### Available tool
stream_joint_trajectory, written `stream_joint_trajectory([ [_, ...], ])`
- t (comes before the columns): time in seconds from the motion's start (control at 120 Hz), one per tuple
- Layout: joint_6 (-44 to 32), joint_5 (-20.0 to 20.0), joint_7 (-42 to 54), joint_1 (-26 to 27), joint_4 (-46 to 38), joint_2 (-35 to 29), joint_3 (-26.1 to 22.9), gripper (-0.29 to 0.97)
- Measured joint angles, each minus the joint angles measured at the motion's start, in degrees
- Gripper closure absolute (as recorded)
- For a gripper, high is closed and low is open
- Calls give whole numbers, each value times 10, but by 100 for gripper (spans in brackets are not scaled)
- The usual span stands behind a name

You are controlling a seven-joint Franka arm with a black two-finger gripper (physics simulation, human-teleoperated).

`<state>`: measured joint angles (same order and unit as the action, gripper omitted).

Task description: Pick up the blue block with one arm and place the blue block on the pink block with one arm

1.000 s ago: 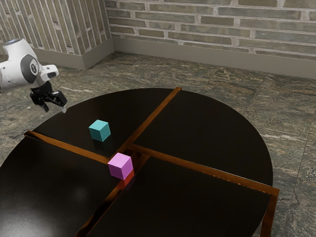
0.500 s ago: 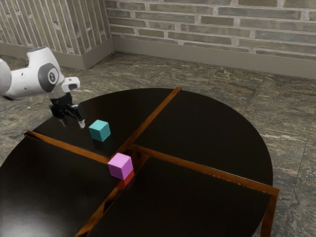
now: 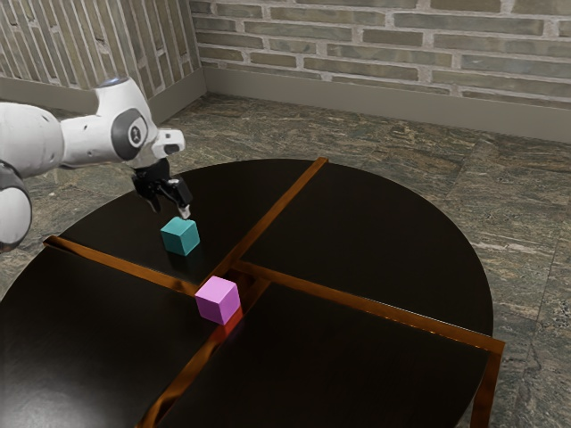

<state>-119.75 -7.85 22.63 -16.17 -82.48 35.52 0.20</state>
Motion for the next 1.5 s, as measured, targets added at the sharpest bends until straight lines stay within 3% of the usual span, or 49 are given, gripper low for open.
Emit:
stream_joint_trajectory([
  [0.142, 30, 25, -10, 0, 51, 37, 0, 0],
  [0.417, 59, 69, -26, 0, 76, 73, 0, 0],
  [1.05, -6, 67, -62, 0, 69, 93, -3, 1],
  [1.5, -23, 66, -74, 1, 69, 99, -5, 12],
])
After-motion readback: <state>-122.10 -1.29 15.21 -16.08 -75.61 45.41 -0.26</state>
